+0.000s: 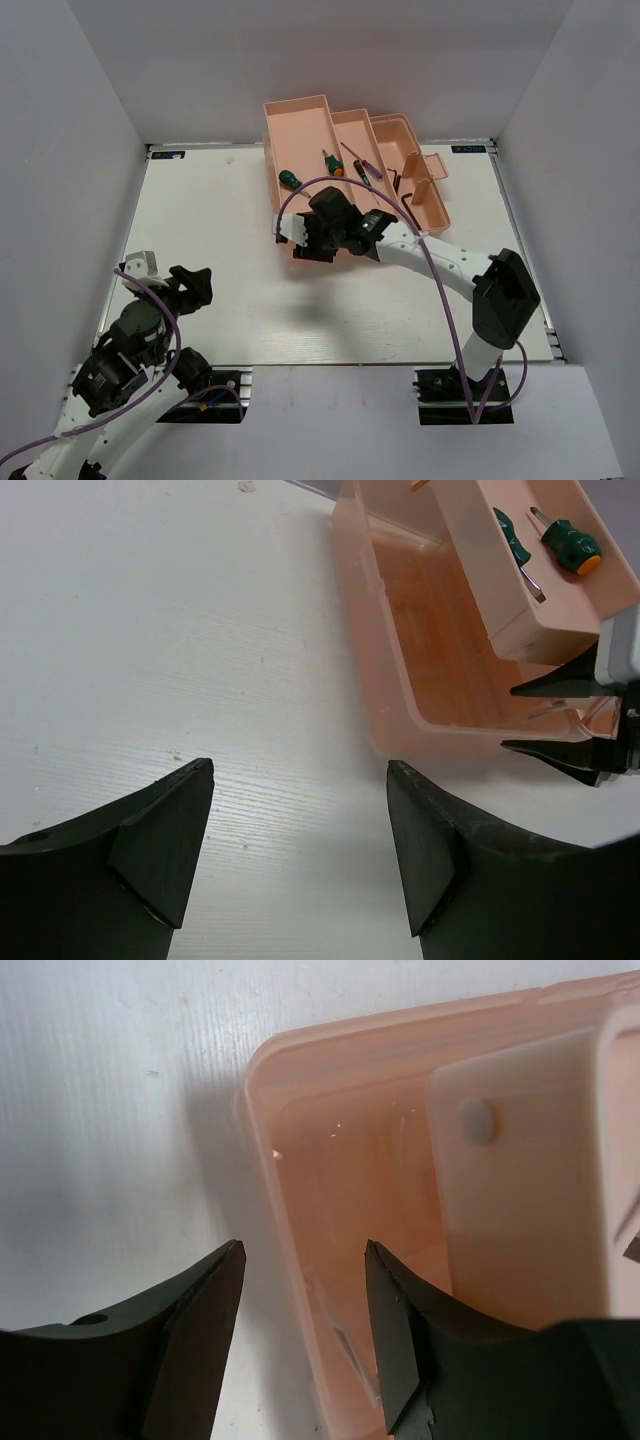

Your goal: Sort the tools into containers

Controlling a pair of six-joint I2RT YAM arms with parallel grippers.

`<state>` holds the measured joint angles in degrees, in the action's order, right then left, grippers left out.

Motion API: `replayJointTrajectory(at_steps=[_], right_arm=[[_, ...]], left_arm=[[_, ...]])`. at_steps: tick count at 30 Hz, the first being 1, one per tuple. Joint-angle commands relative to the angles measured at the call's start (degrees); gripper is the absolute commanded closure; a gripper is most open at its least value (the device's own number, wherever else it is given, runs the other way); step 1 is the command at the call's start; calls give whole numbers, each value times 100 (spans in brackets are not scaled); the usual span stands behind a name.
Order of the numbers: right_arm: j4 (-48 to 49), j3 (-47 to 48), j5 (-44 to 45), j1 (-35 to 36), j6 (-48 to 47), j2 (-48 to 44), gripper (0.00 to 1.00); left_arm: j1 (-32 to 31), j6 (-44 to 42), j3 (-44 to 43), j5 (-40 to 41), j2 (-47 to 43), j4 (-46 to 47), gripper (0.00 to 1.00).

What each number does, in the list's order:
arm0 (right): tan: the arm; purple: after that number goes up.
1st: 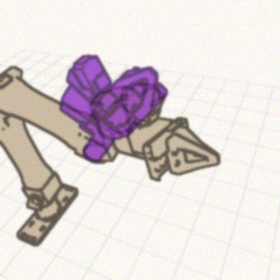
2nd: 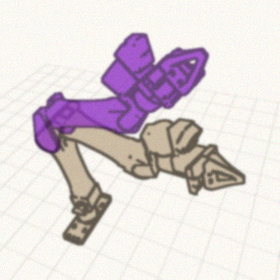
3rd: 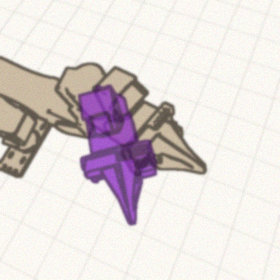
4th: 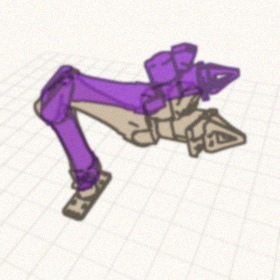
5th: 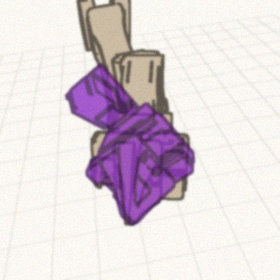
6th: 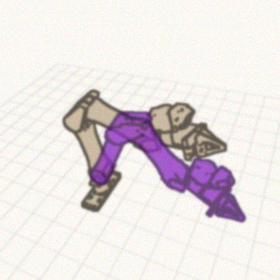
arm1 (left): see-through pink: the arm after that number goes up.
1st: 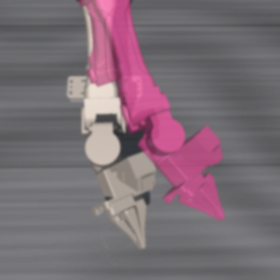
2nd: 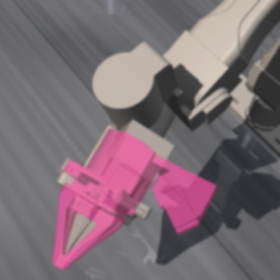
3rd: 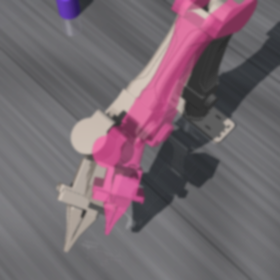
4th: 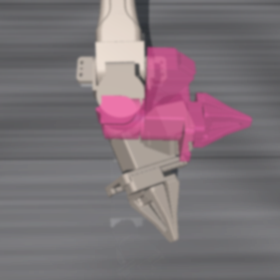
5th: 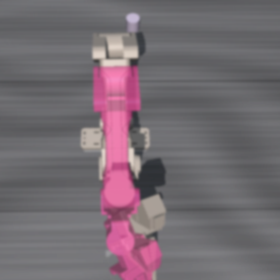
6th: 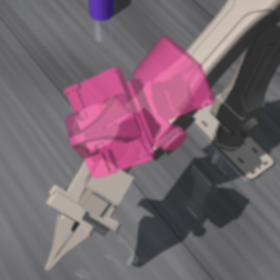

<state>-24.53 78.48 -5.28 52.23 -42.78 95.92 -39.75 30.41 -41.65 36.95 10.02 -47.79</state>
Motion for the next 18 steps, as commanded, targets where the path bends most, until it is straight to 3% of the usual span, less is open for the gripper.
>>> replayJointTrajectory(at_steps=[1,8,14,18], right_arm=[[476,-157,448,147,-10,84,42],[661,-351,502,323,-98,383,42],[1258,-360,1503,446,-248,875,42],[1443,-298,1828,481,-362,1077,44]], left_arm=[[11,-71,52,-30,35,42,20],[11,-71,52,-30,-18,94,20],[11,-71,52,-135,-18,147,20],[11,508,253,-660,35,278,20]])
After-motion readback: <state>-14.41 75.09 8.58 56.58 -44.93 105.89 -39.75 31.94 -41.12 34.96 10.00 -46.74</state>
